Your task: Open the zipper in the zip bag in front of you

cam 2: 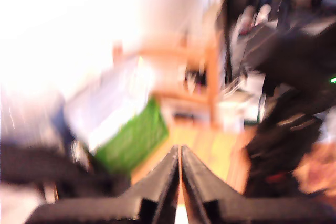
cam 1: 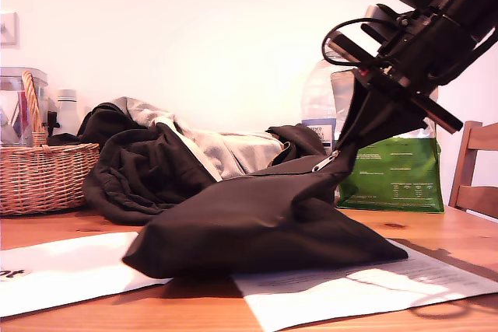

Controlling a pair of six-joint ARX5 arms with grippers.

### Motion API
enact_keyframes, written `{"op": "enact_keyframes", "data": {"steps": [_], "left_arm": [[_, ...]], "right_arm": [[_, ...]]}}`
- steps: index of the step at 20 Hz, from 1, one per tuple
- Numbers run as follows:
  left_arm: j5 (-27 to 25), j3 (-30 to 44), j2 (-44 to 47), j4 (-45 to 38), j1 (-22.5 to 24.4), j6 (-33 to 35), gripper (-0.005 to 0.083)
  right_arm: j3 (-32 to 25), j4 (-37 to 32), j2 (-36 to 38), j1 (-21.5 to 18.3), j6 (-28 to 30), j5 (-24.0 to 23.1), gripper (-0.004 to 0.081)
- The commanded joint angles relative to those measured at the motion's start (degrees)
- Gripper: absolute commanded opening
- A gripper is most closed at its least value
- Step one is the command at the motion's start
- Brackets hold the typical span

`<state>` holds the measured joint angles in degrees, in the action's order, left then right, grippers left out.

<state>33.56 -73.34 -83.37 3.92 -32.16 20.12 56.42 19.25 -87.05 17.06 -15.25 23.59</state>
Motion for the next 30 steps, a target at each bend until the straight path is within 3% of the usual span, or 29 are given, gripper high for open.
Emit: {"op": "enact_keyframes", "data": {"steps": [1,4,7,11,15,22,24,30], "left_arm": [[2.19,7.56,4.2,-2.36,0.09,1.4,-0.0022],[9.14,16.7,14.36,-3.65,-0.61,1.51,-0.0022],[14.32,20.68,23.26,-0.24,-2.58,2.14,-0.0022],[9.07,20.68,31.87,1.88,-8.35,7.87,-0.0022],[2.29,20.68,33.9,2.05,-12.63,13.86,-0.0022],[-2.29,20.68,33.88,2.75,-15.37,21.92,-0.0022],[-6.21,20.68,33.77,3.28,-15.37,21.94,-0.0022],[-8.92,20.68,33.03,5.99,-15.37,20.61,-0.0023]], "right_arm": [[-0.07,-0.63,-0.55,-0.72,0.33,-0.09,-0.0012],[-0.07,-0.98,-0.55,-0.74,0.74,0.0,-0.0013],[-0.07,-1.01,-0.55,-0.74,1.46,0.0,-0.0013],[-0.07,-1.03,-0.55,-0.74,1.79,0.0,-0.0013],[-0.07,-1.01,-0.55,-0.74,1.77,0.02,-0.0013],[-0.07,-0.98,-0.55,-0.74,1.75,0.0,-0.0012],[-0.07,-0.96,-0.55,-0.74,1.75,0.0,-0.0012],[-0.07,-0.96,-0.55,-0.72,1.75,0.0,-0.0013]]}}
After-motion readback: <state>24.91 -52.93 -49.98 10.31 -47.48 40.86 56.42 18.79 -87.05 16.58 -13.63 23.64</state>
